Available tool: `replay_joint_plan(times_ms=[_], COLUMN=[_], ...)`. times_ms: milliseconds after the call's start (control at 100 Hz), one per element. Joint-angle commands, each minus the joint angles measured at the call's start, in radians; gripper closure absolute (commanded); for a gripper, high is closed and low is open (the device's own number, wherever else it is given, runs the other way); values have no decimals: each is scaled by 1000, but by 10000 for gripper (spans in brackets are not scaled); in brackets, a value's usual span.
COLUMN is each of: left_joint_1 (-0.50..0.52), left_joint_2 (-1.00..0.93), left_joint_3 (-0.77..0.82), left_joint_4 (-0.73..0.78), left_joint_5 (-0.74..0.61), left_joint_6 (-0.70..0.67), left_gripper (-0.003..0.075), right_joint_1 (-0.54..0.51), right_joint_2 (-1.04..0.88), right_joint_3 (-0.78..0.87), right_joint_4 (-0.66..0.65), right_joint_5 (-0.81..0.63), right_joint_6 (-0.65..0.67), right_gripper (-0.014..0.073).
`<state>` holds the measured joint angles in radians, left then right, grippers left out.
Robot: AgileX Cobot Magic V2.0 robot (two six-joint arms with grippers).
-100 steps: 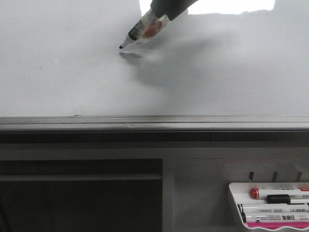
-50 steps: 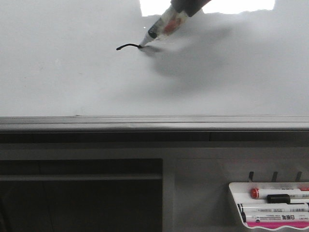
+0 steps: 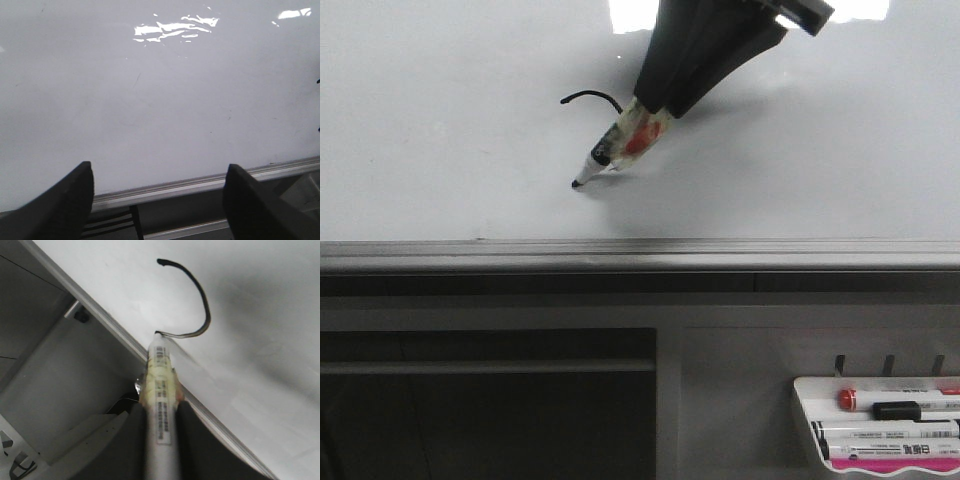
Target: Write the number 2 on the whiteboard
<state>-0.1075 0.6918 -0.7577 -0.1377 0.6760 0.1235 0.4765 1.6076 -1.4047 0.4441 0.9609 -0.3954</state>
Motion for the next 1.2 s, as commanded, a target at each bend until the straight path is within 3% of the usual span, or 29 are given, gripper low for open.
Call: replay_joint_plan(times_ms=[0, 490, 870, 1030, 1190], left_joint_1=[1, 1, 1, 1, 1], left_joint_2=[2, 2, 2, 2, 5], left_joint_3=[-28, -28, -28, -71, -129], left_joint_4=[-9, -4, 0, -69, -356], left_joint_5=[-70, -64, -62, 73, 262], left_joint_6=[-9, -9, -5, 180, 484], left_gripper=[231, 230, 230, 230, 230], right_joint_1=[-8, -108, -95, -91, -91], right_joint_2=[-12, -52, -102, -224, -352], right_joint_3=[-20, -20, -20, -20, 3], right_joint_4=[-39, -82, -63, 4, 72], right_joint_5=[-137, -24, 13, 136, 251], right_joint_6=[11, 15, 13, -74, -225], right_gripper=[642, 642, 642, 642, 642])
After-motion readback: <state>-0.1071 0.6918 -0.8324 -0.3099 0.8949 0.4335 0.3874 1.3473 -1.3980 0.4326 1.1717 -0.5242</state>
